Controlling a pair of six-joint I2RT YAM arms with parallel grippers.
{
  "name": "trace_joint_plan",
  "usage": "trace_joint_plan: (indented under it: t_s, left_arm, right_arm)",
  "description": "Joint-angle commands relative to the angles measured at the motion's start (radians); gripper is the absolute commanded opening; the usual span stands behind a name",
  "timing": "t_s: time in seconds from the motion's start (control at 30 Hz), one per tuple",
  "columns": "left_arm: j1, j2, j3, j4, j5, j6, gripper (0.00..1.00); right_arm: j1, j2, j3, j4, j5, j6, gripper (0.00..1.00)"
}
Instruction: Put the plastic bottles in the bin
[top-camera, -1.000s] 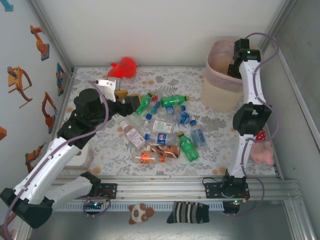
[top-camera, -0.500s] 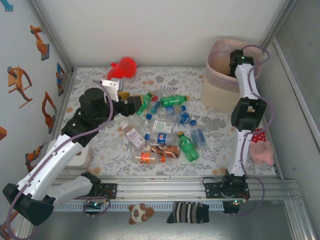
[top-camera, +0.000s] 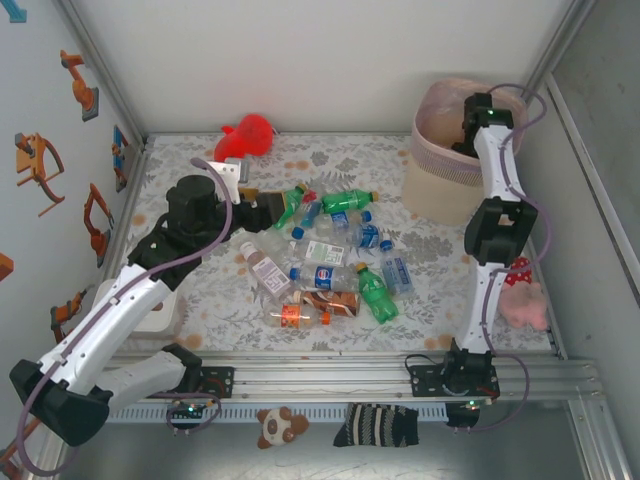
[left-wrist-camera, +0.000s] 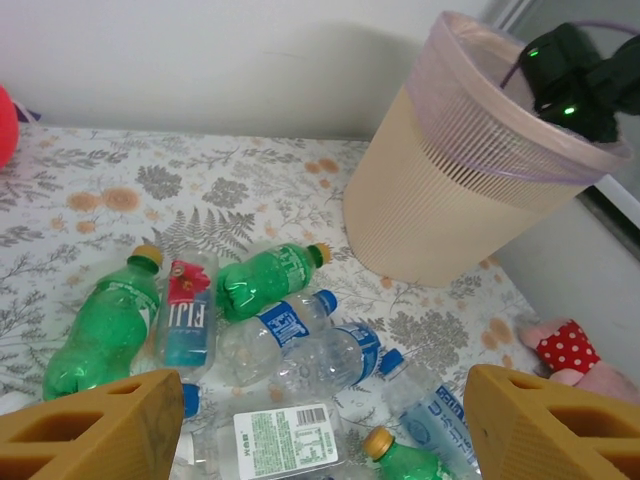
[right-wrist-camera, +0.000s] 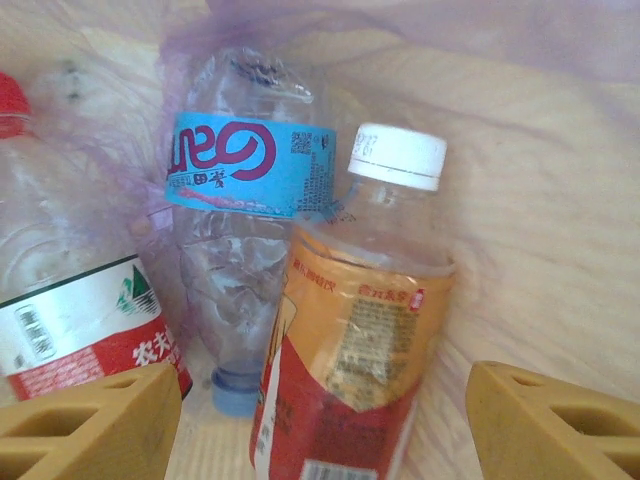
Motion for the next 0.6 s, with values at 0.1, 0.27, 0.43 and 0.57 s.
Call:
trace_joint_plan:
  t_s: [0.1, 0.27, 0.43, 0.57]
  left_arm:
    - [0.002, 0.019, 0.024, -0.065, -0.066, -0.052, 0.73]
    - [0.005, 0.053, 0.048, -0.143, -0.159, -0.103, 0.73]
    - [0.022, 0.095, 0.069, -0.223, -0.247, -0.178, 0.74]
    - [0.047, 0.148, 0.102, -0.315, -0.356, -0.287, 0.75]
  right_arm:
    - [-0.005, -0.177, 0.005, -0.032, -0.013, 0.017, 0.74]
    - [-0.006, -0.252, 0.031, -0.037, -0.043, 0.019, 0.74]
    - [-0.004, -0.331, 0.049, -0.035, -0.096, 0.025, 0.74]
    - [0.002, -0.4, 0.032, -0.018, -0.164, 0.043, 0.74]
